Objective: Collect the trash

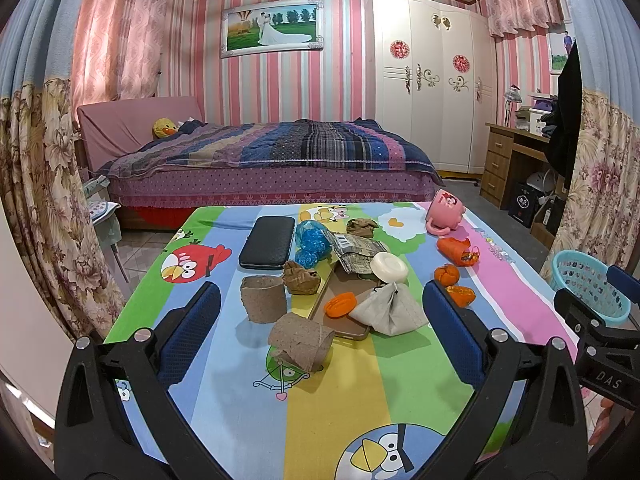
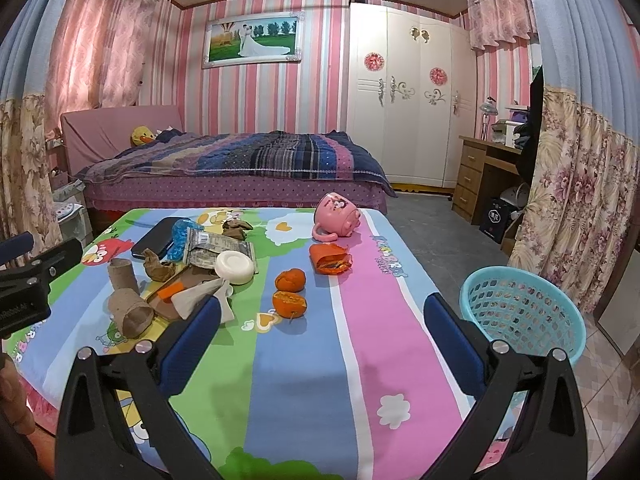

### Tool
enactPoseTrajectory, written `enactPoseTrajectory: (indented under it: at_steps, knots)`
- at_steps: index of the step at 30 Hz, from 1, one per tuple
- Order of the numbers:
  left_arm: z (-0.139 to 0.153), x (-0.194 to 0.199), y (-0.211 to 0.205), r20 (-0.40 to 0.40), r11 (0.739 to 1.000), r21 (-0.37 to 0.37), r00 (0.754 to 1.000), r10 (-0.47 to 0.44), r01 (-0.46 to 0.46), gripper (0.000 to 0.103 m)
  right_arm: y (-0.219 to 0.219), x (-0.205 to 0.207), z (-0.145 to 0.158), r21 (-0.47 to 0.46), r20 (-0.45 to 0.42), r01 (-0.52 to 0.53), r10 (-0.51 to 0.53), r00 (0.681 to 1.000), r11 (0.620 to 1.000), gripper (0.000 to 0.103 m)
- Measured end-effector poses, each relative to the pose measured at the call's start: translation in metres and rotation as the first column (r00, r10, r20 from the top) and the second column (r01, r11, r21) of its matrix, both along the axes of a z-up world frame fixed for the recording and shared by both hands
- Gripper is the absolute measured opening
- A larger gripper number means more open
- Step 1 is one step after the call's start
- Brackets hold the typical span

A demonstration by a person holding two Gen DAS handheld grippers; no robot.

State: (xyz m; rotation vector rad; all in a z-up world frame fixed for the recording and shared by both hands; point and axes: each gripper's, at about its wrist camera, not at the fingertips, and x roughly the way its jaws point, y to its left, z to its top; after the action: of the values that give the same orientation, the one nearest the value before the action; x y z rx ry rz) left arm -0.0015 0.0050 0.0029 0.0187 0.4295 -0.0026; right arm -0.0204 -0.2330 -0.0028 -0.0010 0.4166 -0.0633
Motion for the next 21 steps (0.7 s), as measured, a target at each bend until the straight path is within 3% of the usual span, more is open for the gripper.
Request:
enactPoseTrajectory:
  at_steps: [21]
  knots:
    - [-0.0002, -0.0001, 0.0005, 0.001, 1.0, -0.001, 1.0, 0.0, 0.0, 0.098, 0.0014, 0.0014, 0.0005, -0.006, 0.0, 0.006, -0.006, 1.0, 1.0, 0.099]
